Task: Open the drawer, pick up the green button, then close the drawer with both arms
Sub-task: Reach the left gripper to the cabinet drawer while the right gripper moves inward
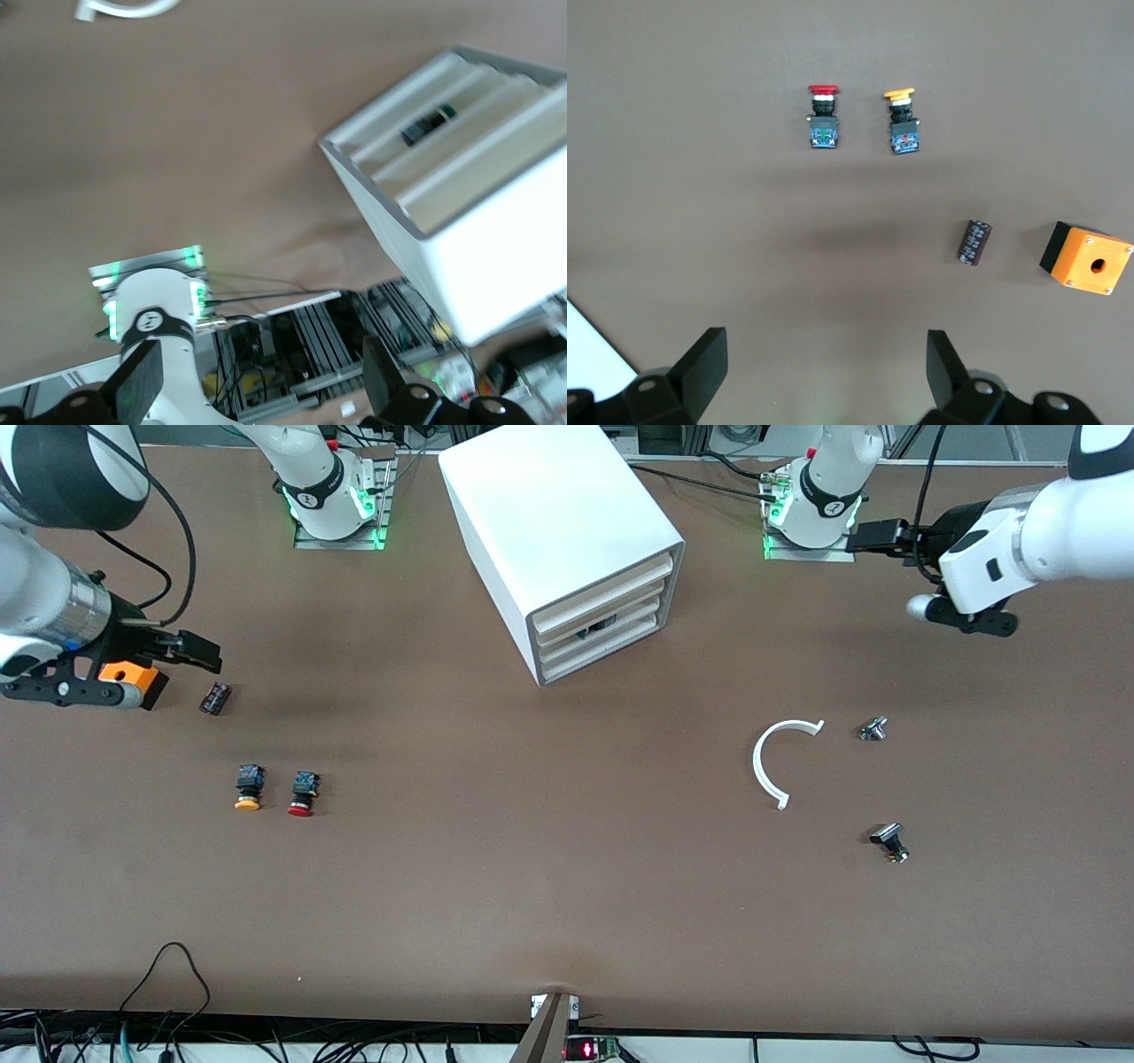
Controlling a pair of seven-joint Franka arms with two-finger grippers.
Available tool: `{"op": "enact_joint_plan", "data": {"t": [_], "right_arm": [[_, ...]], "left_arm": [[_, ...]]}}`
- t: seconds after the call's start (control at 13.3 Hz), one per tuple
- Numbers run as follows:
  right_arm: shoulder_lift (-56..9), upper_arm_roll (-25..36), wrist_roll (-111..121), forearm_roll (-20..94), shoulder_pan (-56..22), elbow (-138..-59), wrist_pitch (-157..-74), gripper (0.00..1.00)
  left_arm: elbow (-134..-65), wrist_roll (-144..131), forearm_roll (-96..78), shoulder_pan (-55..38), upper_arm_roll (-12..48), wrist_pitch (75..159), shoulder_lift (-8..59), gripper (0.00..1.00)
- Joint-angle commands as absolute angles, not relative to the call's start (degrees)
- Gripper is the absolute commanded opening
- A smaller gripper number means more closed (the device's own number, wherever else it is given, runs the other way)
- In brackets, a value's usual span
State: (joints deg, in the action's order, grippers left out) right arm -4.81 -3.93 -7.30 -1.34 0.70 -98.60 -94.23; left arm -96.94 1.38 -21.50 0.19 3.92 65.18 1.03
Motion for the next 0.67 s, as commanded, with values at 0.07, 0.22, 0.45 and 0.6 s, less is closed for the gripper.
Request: {"op": "enact_joint_plan", "data": {"t": [0.07, 0.22, 0.45, 0.6], "right_arm": [[-9.8, -4.4, -8.3, -0.6, 1.0, -97.7, -94.3, 0.99], [-11.8, -4.5, -8.3, -0.5, 1.0, -97.7, -94.8, 0.99], [-14.4, -4.6, -11.8, -1.5, -0.3, -97.4, -97.9, 0.99], [-16.6, -4.6, -11.9, -1.8, -1.2, -95.8, -98.8, 0.99]], "left_arm": [[-101.3, 17.4, -26.1, 0.4, 6.1, 71.4, 4.6, 0.99], [-105.9, 21.6, -32.6, 0.5, 7.3, 77.3, 6.5, 0.99], [-116.0, 31.4, -41.9, 0.4, 12.2, 96.3, 7.6, 0.99], [-121.7, 38.5, -48.0, 0.4, 15.5, 107.2, 11.1, 0.99]]}}
